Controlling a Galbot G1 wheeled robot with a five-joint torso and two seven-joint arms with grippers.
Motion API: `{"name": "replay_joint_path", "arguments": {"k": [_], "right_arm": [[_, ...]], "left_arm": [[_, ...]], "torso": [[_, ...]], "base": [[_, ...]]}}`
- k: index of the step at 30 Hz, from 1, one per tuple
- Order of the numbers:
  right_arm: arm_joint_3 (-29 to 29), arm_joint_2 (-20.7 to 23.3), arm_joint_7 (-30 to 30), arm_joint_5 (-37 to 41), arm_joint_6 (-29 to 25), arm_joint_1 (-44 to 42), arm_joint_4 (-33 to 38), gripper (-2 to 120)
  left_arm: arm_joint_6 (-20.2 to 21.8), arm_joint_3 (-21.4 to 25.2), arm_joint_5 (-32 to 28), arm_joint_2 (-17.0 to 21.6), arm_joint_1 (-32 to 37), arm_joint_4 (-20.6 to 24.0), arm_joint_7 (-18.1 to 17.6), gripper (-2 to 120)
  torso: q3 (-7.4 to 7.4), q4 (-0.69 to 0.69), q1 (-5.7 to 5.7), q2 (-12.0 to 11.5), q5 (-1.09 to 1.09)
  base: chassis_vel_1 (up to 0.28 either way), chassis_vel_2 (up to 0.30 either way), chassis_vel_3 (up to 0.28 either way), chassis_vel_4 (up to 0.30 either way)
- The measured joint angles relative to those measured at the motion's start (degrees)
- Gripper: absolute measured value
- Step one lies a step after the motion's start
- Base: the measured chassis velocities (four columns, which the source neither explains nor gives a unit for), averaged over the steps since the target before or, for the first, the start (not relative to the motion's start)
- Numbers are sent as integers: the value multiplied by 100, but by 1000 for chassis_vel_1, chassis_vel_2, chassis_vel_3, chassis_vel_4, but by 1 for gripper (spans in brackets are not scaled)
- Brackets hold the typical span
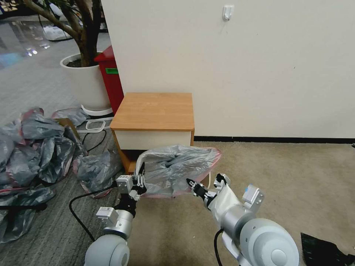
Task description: Pick up the garbage bag from the table and place it over the trash can.
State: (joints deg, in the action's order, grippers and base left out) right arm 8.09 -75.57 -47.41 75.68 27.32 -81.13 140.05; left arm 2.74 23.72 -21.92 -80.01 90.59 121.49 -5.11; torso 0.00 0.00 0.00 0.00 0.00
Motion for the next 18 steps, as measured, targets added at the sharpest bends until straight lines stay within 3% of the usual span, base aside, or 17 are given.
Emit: {"name": "replay_joint_path", "arguments": {"k": [11, 18], "right_arm": [[250, 156, 12, 16, 20, -183, 194, 0], [300, 152, 2, 16, 22, -393, 195, 0]], "left_arm": [[459, 132, -1134, 0, -147, 27, -605, 6], [662, 208, -1720, 0, -189, 102, -780, 6]], "torso": [[0, 0, 0, 0, 0], [0, 0, 0, 0, 0]], "base": [[0, 0, 0, 0], [0, 0, 0, 0]]}}
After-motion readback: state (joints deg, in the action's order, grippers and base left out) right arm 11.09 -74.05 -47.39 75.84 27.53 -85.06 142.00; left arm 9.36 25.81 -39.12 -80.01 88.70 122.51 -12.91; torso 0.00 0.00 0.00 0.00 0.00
